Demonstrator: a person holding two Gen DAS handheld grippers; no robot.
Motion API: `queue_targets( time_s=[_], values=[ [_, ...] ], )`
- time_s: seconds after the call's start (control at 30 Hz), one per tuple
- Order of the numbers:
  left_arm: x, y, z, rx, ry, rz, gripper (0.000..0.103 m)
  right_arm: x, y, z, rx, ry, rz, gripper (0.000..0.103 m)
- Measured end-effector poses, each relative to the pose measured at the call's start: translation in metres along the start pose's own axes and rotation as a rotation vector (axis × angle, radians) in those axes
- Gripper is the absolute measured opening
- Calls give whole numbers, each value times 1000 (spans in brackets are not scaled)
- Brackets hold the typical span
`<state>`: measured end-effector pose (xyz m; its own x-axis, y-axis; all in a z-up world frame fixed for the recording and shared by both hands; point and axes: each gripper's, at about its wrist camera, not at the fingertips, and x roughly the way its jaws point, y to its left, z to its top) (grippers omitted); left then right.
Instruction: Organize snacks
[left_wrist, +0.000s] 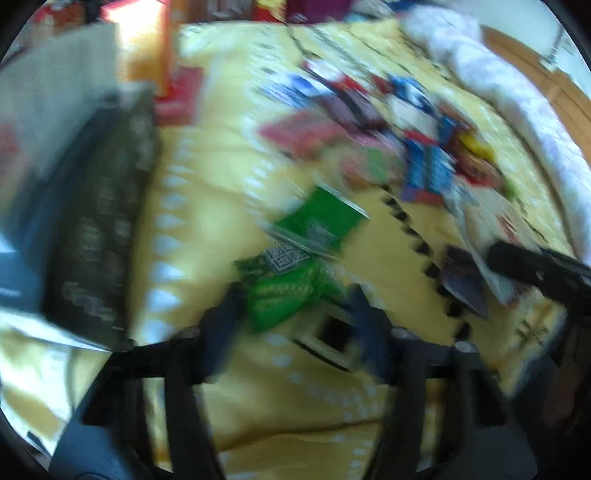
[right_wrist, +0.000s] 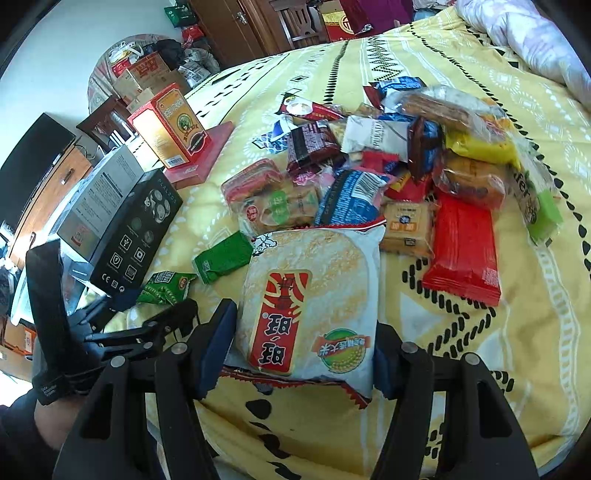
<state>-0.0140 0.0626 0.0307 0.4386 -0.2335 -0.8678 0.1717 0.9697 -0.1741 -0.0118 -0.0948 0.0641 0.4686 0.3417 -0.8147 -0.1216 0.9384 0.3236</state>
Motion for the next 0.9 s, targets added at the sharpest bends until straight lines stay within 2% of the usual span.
queue_targets(
  time_s=[0.03,0.1,0.13,0.23,0.37,0.53,0.63,0.73,0.8,0.9],
  values=[
    [-2,-3,0,3,3,-41,56,-1,-3,-1,7,-4,0,67],
    [-7,-12,-2,21,31,-228,56,-3,-6,-4,15,-7,-2,67],
    [-12,-18,-4,40,25,-269,56,-4,-8,-5,19,-9,-3,67],
    [-23,-24,-10,83,-5,-272,57,-9,-12,-7,30,-20,-5,67],
    [-29,-18,-14,94,-14,-231,58,-18,-20,-9,38,-39,-9,67],
    [-44,-21,-9,101,-68,-226,53,-28,-30,-10,60,-63,-19,67],
    [-41,-23,-5,127,-65,-169,53,-30,-29,-9,55,-66,-25,68],
    [-39,-15,-7,87,-64,-148,56,-31,-29,-13,62,-62,-27,68],
    [-35,-9,-5,47,-51,-115,66,-33,-28,-16,60,-60,-27,68],
    [-27,-1,1,-52,-14,-128,73,-29,-26,-19,61,-51,-22,68]
  ],
)
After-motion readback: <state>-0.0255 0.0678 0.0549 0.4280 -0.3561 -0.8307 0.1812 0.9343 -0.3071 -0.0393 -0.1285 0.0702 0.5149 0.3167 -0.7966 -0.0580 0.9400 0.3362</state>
